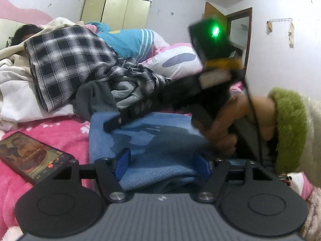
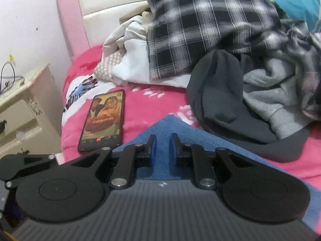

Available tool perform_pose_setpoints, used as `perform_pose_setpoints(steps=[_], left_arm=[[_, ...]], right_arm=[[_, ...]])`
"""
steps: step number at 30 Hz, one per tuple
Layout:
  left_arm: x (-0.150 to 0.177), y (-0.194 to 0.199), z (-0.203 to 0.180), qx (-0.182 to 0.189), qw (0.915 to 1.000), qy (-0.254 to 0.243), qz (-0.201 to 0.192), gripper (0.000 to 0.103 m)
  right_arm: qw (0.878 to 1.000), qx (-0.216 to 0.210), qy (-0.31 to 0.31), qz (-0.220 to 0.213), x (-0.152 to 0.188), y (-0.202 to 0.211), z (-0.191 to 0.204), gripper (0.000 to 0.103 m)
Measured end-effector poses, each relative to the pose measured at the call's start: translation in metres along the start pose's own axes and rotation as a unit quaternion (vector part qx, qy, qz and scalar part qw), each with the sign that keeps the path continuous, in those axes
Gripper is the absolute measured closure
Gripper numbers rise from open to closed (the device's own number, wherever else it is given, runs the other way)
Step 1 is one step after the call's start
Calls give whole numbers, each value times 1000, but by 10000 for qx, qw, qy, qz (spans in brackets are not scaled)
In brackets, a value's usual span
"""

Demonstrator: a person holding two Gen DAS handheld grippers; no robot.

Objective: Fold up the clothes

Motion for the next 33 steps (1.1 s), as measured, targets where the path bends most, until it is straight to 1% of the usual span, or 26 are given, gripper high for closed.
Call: perform_pose_setpoints(steps=[3,4,6,7,8,10,12,13,15,17,23,24,26,30,31,33], left_arm=[[0,0,0,9,10000,0,-27,33],[0,0,0,8,10000,3,-31,33],[1,-1,1,-22,10000,-2,9,33],[2,-2,2,-36,10000,-5,27,33],[1,-2,2,-35,10000,-3,12,33],[1,-1,2,-27,10000,19,-7,33],[1,0,2,-13,10000,51,-17,33],[1,0,2,-13,10000,28,-15,33],[1,1,2,-19,10000,11,-14,33],[1,0,2,-32,10000,-8,-4,33],[0,0,0,-58,10000,-26,46,33],[0,0,0,-68,10000,-20,67,33],[-1,-1,0,-89,9999,-9,108,33],[-1,-2,0,-131,9997,13,190,32],[-2,-2,0,-141,9997,19,211,32],[-2,-3,0,-163,9995,27,252,32]], right_arm=[[9994,-137,-16,-305,-24,5,5,88],[9995,-86,7,-313,-26,1,4,89],[9996,254,108,71,-6,-23,-6,91],[9994,312,108,114,4,-33,-10,91],[9995,295,70,59,8,-37,-12,91],[9994,354,-15,-20,1,-34,-15,91],[9986,498,1,-158,-5,-24,-17,90],[9974,663,-20,-289,-10,-13,-21,87],[9926,1057,-82,-596,-22,14,-33,87],[9849,1454,-296,-887,-29,47,-50,86],[9726,1962,-932,-824,1,72,-88,86],[9701,2040,-1037,-806,6,75,-95,89],[9645,2195,-1247,-770,16,82,-107,90],[9513,2501,-1662,-696,38,97,-131,87],[9491,2555,-1674,-769,34,105,-131,87],[9487,2470,-1698,-1008,23,129,-120,87]])
Point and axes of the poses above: each gripper's, at about its wrist camera, not at the fingertips, and y roughly against the way its jaws point, z to its left, x to its underside, the point moved 10 cm from there along -y, roughly the way its jaws point, and after that the axes turned 12 degrees about -z, right-handed, at the moved point
